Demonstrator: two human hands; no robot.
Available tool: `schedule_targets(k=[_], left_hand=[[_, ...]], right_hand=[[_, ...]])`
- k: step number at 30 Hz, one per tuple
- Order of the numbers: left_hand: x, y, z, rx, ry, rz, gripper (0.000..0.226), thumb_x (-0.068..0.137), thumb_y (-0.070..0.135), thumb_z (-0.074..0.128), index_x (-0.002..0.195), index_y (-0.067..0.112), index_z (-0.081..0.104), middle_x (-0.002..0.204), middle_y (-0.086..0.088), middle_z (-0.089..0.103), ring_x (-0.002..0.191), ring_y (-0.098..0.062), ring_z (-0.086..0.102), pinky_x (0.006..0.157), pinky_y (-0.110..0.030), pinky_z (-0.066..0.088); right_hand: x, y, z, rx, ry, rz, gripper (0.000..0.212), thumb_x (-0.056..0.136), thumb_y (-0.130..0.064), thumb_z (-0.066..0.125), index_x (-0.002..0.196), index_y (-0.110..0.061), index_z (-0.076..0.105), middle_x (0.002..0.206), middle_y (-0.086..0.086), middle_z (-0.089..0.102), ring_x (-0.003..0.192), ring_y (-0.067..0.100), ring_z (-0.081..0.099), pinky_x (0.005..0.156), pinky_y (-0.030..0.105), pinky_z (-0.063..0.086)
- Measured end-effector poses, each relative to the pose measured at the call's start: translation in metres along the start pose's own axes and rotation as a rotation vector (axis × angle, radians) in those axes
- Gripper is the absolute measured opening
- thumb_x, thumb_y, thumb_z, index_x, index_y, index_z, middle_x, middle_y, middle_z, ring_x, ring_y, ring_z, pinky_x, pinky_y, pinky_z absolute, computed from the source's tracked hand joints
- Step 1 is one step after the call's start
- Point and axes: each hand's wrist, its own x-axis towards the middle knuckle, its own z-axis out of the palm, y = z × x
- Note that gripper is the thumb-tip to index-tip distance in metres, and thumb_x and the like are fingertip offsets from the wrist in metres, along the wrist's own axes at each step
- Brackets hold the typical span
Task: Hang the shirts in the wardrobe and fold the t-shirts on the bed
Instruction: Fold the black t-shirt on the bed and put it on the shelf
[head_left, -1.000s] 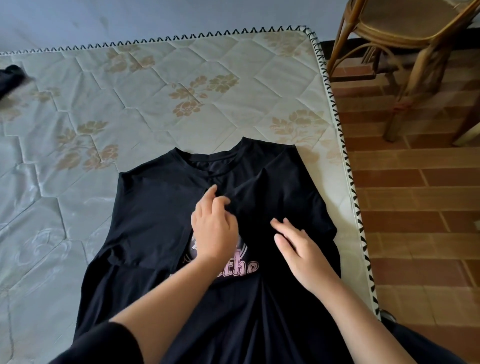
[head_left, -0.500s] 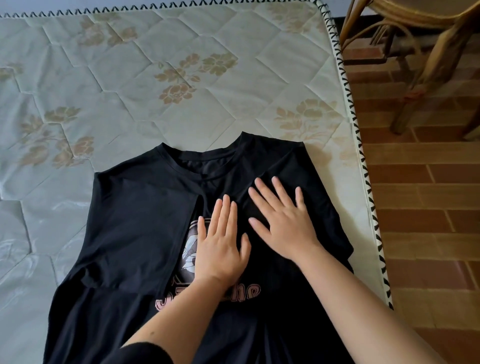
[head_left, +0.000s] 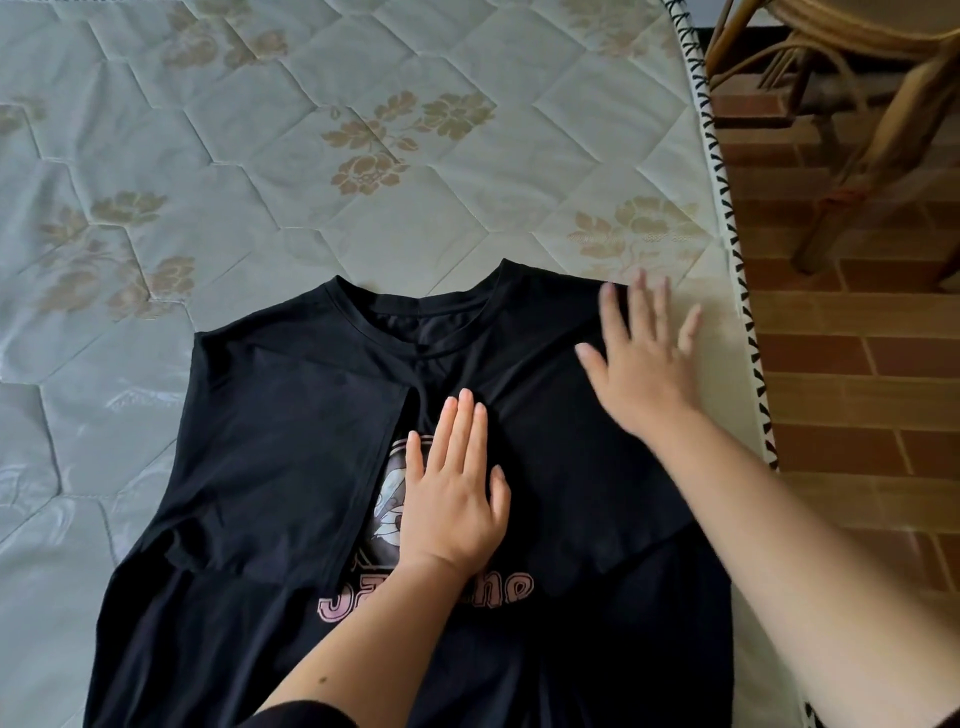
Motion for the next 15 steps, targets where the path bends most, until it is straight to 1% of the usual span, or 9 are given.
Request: schedule_targets(k=[1,3,5,6,8,10,12,13,15], left_hand=[[0.0,0.0,0.0,0.006,-0.003,0.001,0.06,0.083,0.029,0.035,0.138,0.005,0.045,0.148,-0.009,0.038,0.138,-0.018,0.022,0.102,-0.057,0.017],[0.0,0.001,0.0,-0.005,0.003,0.002,0.061,0.085,0.029,0.033,0.139,0.005,0.042,0.149,-0.008,0.036,0.138,-0.017,0.02,0.104,-0.057,0.018],[0.0,0.002,-0.001,-0.062,0.007,-0.019,0.059,0.09,0.032,0.027,0.145,0.009,0.03,0.152,-0.001,0.025,0.141,-0.01,0.01,0.109,-0.05,0.012],[0.001,0.002,-0.001,-0.074,0.003,-0.028,0.058,0.093,0.033,0.025,0.146,0.011,0.026,0.153,0.003,0.02,0.142,-0.008,0.007,0.11,-0.047,0.009],[0.0,0.001,-0.001,-0.037,0.009,-0.015,0.057,0.091,0.029,0.028,0.143,0.008,0.034,0.151,-0.001,0.025,0.141,-0.012,0.016,0.107,-0.05,0.012],[0.001,0.001,0.0,0.016,0.02,0.004,0.058,0.086,0.025,0.032,0.138,0.003,0.044,0.148,-0.008,0.036,0.139,-0.018,0.025,0.103,-0.055,0.017],[0.001,0.0,0.001,0.024,0.027,0.003,0.059,0.084,0.025,0.033,0.138,0.003,0.044,0.147,-0.01,0.038,0.14,-0.018,0.023,0.103,-0.055,0.016],[0.001,0.0,0.001,0.021,0.033,-0.002,0.059,0.084,0.024,0.032,0.138,0.003,0.044,0.147,-0.01,0.038,0.139,-0.018,0.022,0.103,-0.055,0.015],[0.001,0.0,0.001,0.027,0.037,-0.008,0.06,0.083,0.023,0.032,0.137,0.003,0.045,0.147,-0.01,0.039,0.137,-0.018,0.023,0.103,-0.055,0.015]], right_hand=[[-0.009,-0.016,0.002,0.007,0.059,-0.081,0.064,0.097,-0.047,0.02,0.151,-0.014,0.007,0.158,0.015,0.0,0.145,0.034,-0.002,0.111,0.059,0.001],[-0.031,-0.049,0.013,0.019,0.088,-0.291,0.061,0.091,-0.043,0.026,0.143,-0.013,0.039,0.151,0.013,0.032,0.139,0.034,0.029,0.105,0.06,0.027],[-0.051,-0.07,0.026,0.035,0.019,-0.394,0.055,0.089,-0.035,0.028,0.136,-0.015,0.05,0.145,0.004,0.044,0.134,0.027,0.041,0.1,0.054,0.039],[-0.057,-0.073,0.03,0.055,-0.012,-0.404,0.054,0.09,-0.033,0.028,0.137,-0.016,0.049,0.146,0.001,0.043,0.135,0.024,0.04,0.101,0.051,0.039],[-0.056,-0.067,0.033,0.088,-0.013,-0.402,0.056,0.092,-0.038,0.026,0.142,-0.021,0.04,0.151,-0.003,0.034,0.139,0.023,0.033,0.106,0.051,0.033],[-0.044,-0.05,0.03,0.065,-0.019,-0.386,0.063,0.09,-0.047,0.014,0.148,-0.026,0.025,0.157,-0.006,0.017,0.145,0.023,0.017,0.112,0.052,0.02],[-0.029,-0.026,0.026,0.075,0.003,-0.306,0.069,0.085,-0.053,0.001,0.15,-0.03,0.006,0.159,-0.009,-0.002,0.147,0.02,-0.001,0.115,0.05,0.006],[-0.021,-0.011,0.023,0.079,0.019,-0.242,0.067,0.087,-0.053,-0.001,0.15,-0.031,0.0,0.158,-0.011,-0.007,0.146,0.019,-0.006,0.115,0.049,0.002],[-0.011,0.019,0.018,0.079,0.014,-0.127,0.057,0.096,-0.05,0.008,0.149,-0.033,-0.005,0.156,-0.013,-0.013,0.146,0.019,-0.012,0.115,0.051,-0.002]])
